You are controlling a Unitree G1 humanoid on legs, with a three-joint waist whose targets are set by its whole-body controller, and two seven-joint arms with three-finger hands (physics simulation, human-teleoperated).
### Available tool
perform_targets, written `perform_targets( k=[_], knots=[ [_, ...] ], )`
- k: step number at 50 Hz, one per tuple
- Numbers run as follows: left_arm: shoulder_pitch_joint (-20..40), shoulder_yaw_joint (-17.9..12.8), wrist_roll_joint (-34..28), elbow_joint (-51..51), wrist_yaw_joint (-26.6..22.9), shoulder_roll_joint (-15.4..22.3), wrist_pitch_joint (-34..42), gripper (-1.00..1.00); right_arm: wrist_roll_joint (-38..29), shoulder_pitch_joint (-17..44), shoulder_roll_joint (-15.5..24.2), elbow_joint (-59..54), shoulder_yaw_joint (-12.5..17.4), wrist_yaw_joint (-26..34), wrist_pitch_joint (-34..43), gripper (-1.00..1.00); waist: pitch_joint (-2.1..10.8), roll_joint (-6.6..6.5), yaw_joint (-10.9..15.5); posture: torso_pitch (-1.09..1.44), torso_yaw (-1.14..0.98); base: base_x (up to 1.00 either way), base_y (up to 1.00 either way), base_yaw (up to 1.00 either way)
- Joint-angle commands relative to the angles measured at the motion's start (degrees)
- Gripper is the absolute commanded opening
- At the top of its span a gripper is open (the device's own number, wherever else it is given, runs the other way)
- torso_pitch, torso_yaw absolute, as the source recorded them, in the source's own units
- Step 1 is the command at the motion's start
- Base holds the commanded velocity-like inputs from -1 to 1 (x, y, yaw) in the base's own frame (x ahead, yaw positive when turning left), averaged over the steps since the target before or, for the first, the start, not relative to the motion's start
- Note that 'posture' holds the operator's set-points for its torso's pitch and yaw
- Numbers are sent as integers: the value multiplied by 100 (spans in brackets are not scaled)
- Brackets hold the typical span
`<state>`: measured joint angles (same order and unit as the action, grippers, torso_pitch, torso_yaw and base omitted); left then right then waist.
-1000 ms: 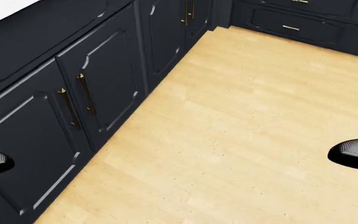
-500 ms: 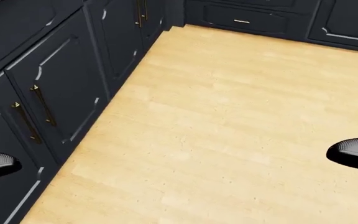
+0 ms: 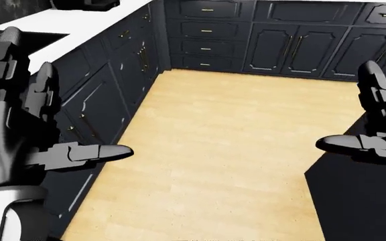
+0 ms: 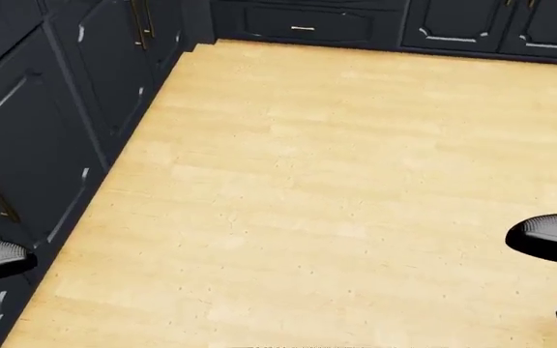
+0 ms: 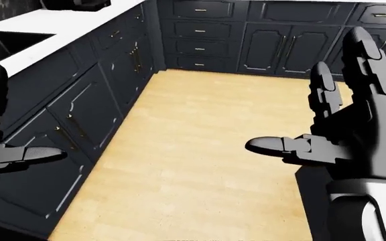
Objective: Navigate to the shelves.
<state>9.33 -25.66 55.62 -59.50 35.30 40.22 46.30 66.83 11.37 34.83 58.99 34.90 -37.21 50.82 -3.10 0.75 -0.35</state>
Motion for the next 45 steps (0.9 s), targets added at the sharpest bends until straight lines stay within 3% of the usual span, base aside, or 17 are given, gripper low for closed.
perform_targets(
  k=[1,5,7,8,10,17,20,21,23,24,27,29,30,39,40,43,45],
  knots=[
    [69,-67,-214,-51,-13,50,-181,100,12,85,71,101,50,32,-167,100,35,5,17,0,0,0,0,-26],
    [110,-68,-187,-51,-2,43,-142,100,0,81,52,101,53,44,-157,100,-8,-287,22,0,0,0,0,-26],
    [125,-69,-205,-51,-23,29,-121,100,9,105,51,101,64,44,-134,100,108,-656,31,0,0,0,0,-26],
    [149,-79,-157,-51,11,51,-104,100,6,114,44,101,69,49,-115,100,48,-398,92,0,0,0,0,-26],
    [161,-37,-156,-51,36,75,-110,100,-28,135,11,101,66,74,-83,100,46,-460,65,0,0,0,0,-27],
    [252,-25,-225,-51,-18,-18,4,100,-119,177,-64,101,43,154,-8,100,46,-95,72,0,0,0,0,-26],
    [251,-31,-179,-51,12,13,-7,100,-152,211,-106,97,29,127,36,100,140,339,72,0,0,0,0,-27],
    [248,-31,-180,-51,12,11,-8,100,-334,196,-109,76,-101,179,146,100,88,177,17,0,0,0,0,-27],
    [240,-23,-191,-51,7,11,-16,100,-510,221,-247,99,-143,303,133,100,68,235,75,0,0,0,-10,-13],
    [236,-39,-170,-51,14,16,-16,100,-522,232,-231,101,-169,322,179,100,-21,34,12,0,0,0,0,0],
    [176,-36,-224,-51,-23,0,-66,100,-507,259,-273,101,-160,276,324,100,-30,-74,-15,0,0,0,0,0],
    [156,-61,-194,-51,-10,19,-88,100,-379,293,-307,99,-157,232,410,100,15,-272,-50,0,0,0,0,0],
    [147,-60,-210,-51,-21,5,-93,100,-379,270,-272,101,-191,287,265,100,-31,-182,-38,0,0,0,0,0],
    [84,-109,-112,-51,54,94,-159,100,226,142,19,101,-134,-45,-153,100,26,-57,51,0,0,0,0,0],
    [90,-95,-147,-51,32,70,-151,100,222,136,4,101,-106,-56,-137,100,149,-78,47,0,0,9,0,0],
    [85,-86,-162,-51,22,61,-154,100,97,115,-29,101,-143,18,-144,100,-119,-46,59,0,0,33,0,0],
    [65,-61,-197,-51,23,77,-173,100,67,102,2,101,-149,38,-152,100,-182,-11,53,0,0,44,0,0]
  ],
)
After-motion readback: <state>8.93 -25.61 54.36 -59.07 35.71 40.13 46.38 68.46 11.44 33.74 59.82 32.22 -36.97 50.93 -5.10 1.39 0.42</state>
